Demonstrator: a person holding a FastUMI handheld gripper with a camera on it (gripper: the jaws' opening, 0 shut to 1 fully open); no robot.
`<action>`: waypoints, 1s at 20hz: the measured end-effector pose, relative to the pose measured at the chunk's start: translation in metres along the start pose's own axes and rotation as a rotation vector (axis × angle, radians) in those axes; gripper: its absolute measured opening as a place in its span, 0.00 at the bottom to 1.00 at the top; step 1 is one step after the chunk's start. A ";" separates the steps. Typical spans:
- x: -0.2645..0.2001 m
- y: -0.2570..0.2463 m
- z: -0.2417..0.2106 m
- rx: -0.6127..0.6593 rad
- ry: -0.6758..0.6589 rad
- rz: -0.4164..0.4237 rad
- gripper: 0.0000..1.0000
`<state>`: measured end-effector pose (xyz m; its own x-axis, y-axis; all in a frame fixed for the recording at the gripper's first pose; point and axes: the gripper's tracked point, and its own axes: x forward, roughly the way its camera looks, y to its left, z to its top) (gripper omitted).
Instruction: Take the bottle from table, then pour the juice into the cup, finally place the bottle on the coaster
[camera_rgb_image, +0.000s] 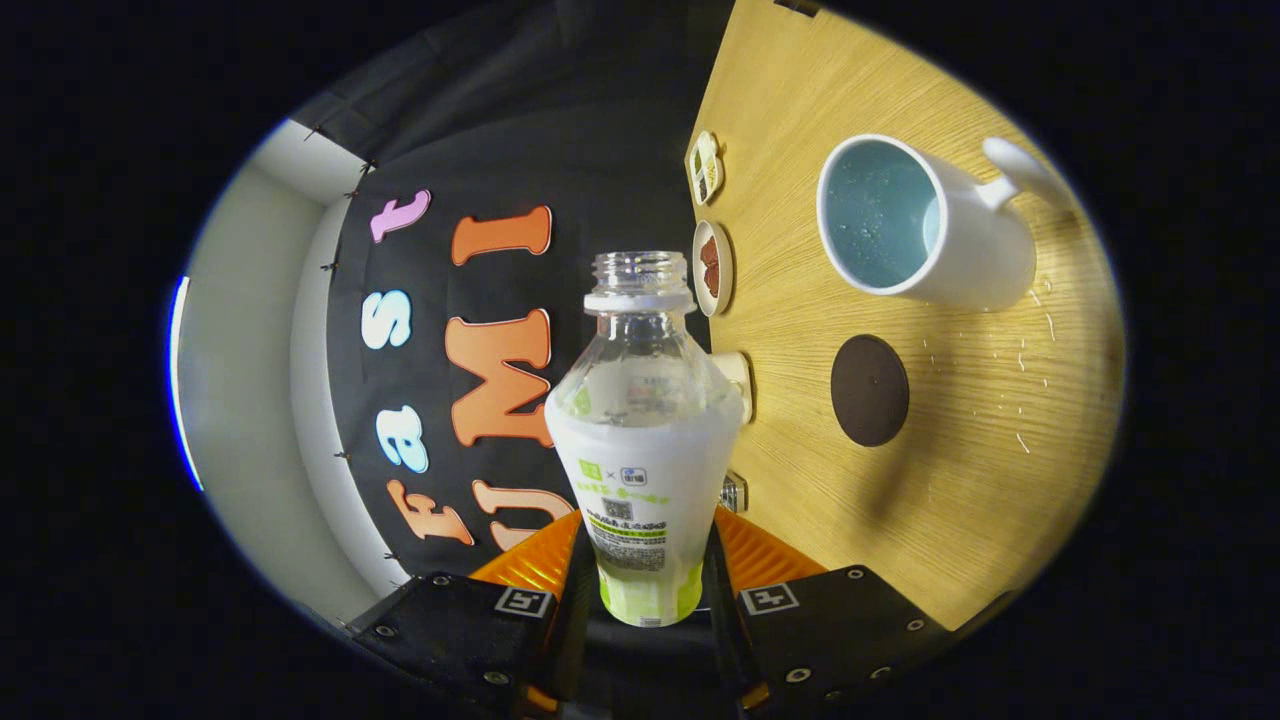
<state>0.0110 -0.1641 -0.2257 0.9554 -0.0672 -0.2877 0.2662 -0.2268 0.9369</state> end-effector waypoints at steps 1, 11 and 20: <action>0.004 0.004 -0.001 0.008 0.002 -0.004 0.54; 0.005 0.009 0.006 0.089 0.000 0.012 0.54; 0.006 0.012 0.007 0.105 0.004 0.027 0.54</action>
<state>0.0191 -0.1741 -0.2176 0.9625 -0.0705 -0.2619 0.2260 -0.3254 0.9182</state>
